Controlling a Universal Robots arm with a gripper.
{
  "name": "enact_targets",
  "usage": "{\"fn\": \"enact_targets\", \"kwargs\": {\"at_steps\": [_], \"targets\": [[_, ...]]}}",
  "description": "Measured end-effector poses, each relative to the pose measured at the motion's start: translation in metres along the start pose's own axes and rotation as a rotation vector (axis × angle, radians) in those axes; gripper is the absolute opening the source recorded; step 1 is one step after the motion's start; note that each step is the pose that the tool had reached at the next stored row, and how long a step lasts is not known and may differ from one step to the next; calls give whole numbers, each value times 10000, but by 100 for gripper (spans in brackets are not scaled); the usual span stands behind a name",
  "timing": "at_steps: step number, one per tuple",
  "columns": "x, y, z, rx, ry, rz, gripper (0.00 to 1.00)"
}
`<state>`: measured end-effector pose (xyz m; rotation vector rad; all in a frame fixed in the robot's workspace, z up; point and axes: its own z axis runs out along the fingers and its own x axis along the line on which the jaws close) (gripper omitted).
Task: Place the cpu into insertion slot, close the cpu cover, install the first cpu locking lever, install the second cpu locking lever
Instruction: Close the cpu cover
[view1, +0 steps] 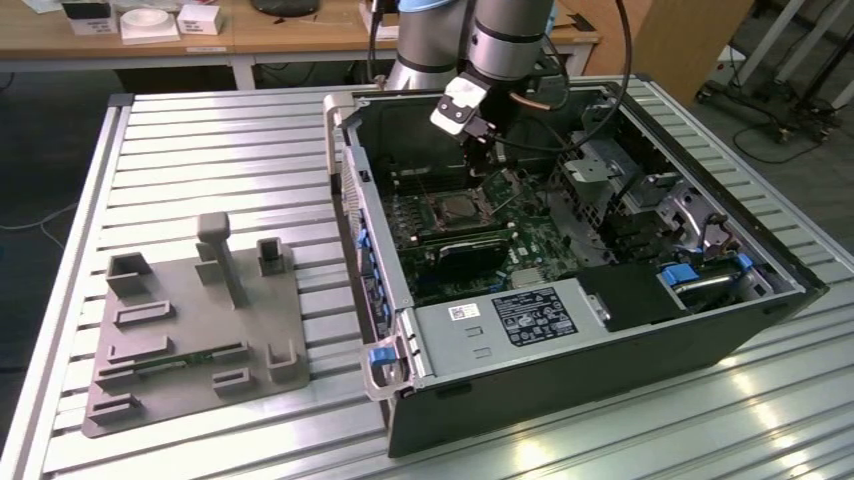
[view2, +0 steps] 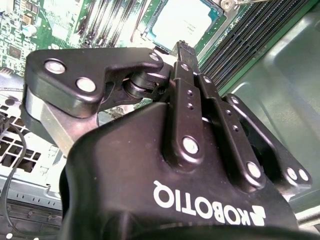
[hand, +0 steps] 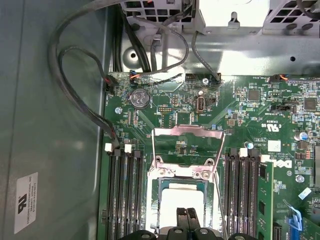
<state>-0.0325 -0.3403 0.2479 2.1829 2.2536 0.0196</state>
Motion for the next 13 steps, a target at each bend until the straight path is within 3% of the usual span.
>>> {"fn": "enact_targets", "kwargs": {"at_steps": [13], "targets": [[-1,36,-2,0,-1,0,10]]}}
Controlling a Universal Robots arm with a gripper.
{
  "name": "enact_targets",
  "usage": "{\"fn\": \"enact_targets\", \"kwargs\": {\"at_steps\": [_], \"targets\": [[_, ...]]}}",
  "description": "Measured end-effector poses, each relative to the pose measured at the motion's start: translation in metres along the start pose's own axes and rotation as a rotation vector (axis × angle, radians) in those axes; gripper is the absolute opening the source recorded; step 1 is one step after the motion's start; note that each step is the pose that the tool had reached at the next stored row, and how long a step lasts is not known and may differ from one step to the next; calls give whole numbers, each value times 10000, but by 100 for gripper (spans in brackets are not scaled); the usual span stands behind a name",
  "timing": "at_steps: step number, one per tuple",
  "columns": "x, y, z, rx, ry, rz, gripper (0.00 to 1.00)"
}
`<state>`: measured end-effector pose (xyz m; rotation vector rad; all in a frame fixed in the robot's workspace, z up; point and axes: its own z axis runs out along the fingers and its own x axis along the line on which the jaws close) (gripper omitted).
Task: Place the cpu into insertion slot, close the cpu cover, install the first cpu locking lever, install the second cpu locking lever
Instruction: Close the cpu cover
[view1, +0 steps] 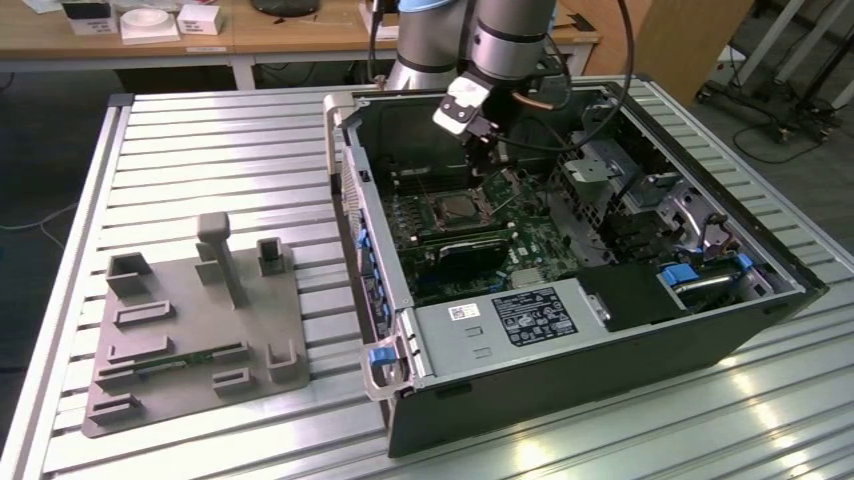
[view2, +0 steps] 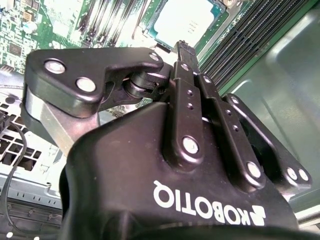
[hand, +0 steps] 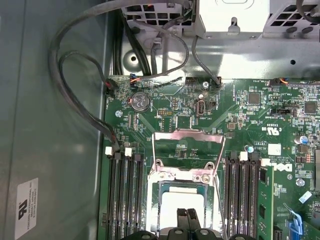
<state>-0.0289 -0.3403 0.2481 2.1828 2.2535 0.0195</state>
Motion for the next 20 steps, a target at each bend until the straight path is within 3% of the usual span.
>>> {"fn": "enact_targets", "kwargs": {"at_steps": [15,20], "targets": [[0,10,-36,-2,3,-2,10],[-1,62,-37,0,1,0,10]]}}
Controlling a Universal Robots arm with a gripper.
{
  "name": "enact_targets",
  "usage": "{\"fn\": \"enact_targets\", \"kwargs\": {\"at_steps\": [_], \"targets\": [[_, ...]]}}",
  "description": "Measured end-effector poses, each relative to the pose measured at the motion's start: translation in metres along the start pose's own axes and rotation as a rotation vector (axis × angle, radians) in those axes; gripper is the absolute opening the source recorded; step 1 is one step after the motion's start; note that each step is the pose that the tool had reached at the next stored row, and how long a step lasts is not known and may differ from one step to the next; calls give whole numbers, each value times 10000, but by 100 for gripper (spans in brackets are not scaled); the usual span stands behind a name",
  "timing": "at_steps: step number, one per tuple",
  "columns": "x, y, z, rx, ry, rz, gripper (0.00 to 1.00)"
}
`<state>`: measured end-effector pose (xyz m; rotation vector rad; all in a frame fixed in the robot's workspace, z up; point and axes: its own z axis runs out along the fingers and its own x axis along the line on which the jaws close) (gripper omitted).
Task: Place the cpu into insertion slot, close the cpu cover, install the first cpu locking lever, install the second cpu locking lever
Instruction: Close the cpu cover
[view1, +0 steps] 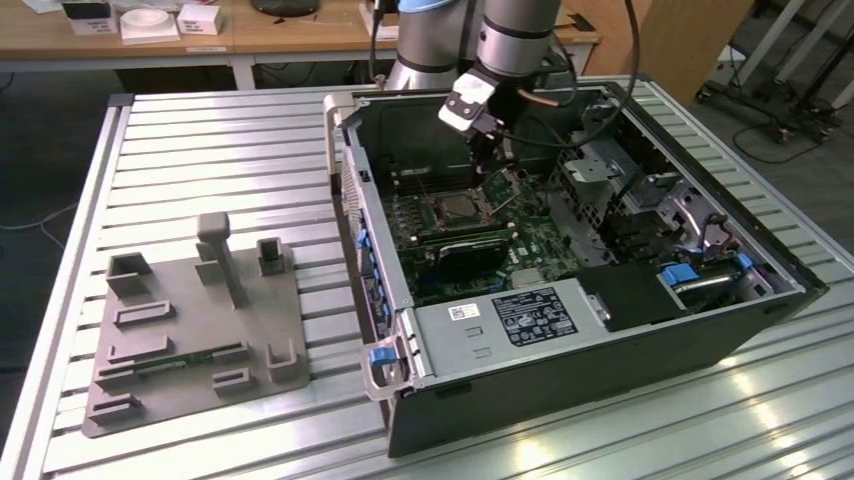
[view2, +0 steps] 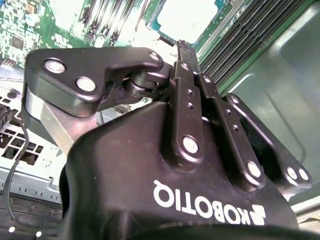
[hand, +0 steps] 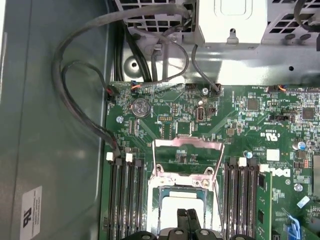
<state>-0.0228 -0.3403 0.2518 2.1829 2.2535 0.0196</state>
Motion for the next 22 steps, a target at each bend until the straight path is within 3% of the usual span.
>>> {"fn": "enact_targets", "kwargs": {"at_steps": [4,12,22], "targets": [[0,10,-20,0,-1,0,10],[2,12,-136,-25,-1,0,10],[0,94,-137,-27,-1,0,10]]}}
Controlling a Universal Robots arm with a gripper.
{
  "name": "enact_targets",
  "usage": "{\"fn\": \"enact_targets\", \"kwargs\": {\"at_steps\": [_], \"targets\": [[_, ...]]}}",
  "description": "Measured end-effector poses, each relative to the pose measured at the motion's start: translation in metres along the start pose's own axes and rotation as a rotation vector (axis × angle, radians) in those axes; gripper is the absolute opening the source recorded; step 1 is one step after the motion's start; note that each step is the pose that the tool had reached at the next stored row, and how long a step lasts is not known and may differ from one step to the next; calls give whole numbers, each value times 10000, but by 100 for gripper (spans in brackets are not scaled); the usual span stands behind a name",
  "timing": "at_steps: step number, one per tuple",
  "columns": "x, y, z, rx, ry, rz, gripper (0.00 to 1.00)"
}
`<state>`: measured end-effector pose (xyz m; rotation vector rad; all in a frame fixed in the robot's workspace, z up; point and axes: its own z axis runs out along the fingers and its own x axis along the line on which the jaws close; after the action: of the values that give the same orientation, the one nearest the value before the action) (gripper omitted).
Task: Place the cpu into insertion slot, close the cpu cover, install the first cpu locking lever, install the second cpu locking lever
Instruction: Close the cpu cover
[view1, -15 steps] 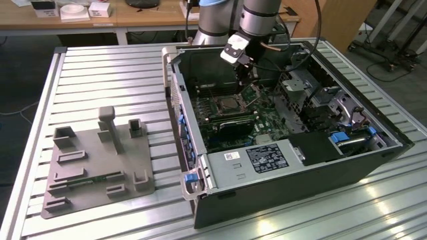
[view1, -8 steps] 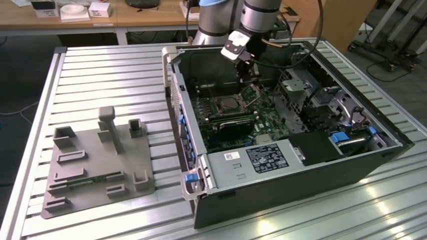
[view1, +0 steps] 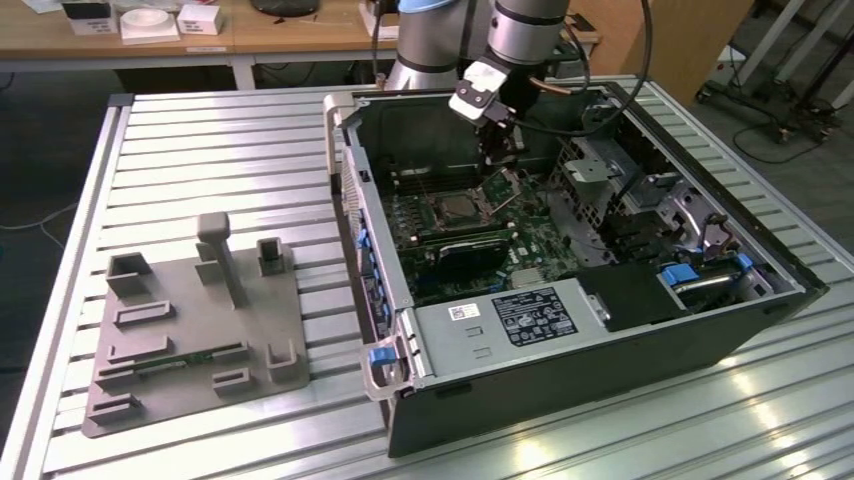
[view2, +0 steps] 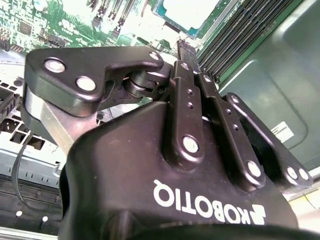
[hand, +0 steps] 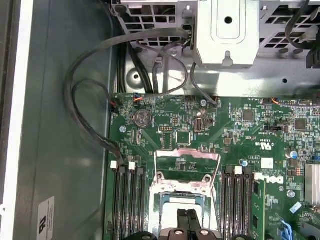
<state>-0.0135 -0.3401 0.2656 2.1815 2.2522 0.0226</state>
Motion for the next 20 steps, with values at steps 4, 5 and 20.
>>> {"fn": "enact_targets", "kwargs": {"at_steps": [4,5,20], "targets": [[0,15,16,1,0,0,10],[0,15,16,0,0,0,10],[-3,95,19,0,0,0,10]]}}
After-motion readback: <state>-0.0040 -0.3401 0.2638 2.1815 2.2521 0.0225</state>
